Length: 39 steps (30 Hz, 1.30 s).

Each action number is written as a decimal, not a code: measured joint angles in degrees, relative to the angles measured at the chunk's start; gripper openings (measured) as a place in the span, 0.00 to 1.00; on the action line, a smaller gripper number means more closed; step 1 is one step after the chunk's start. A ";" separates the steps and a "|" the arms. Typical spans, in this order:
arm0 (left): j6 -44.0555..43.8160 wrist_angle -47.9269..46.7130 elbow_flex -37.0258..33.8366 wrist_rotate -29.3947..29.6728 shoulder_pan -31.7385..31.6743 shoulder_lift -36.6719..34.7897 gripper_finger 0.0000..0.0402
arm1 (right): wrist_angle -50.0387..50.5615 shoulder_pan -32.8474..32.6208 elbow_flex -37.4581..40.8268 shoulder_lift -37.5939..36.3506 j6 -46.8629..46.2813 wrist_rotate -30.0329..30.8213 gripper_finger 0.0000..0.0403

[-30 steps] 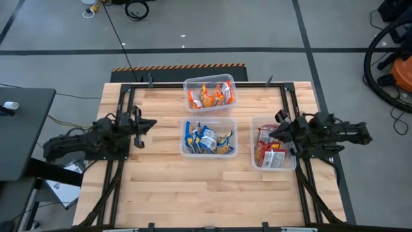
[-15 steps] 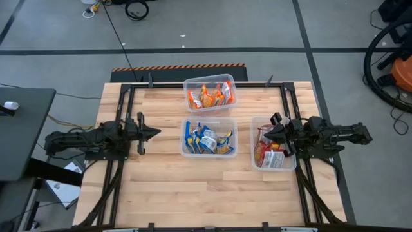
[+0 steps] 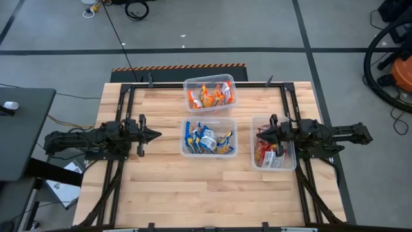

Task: Sort Maruchan noodles
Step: Return to Home Position

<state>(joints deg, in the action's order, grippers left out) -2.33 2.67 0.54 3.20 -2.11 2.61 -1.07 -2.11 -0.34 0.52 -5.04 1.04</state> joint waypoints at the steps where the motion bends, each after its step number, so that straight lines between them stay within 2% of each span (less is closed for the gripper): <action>1: 0.00 -0.02 0.00 0.00 0.00 0.00 0.03 | -0.21 0.03 -0.01 0.08 1.17 1.01 0.04; 4: 0.00 0.02 0.00 0.01 0.00 0.00 0.03 | -0.45 0.05 -0.02 0.23 3.56 1.44 0.04; 39: 0.04 0.38 0.00 0.01 0.00 0.00 0.03 | -0.51 0.05 -0.02 0.22 3.69 0.63 0.04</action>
<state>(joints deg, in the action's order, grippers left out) -2.28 3.05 0.54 3.21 -2.11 2.61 -1.58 -2.07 -0.36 0.73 -1.34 1.67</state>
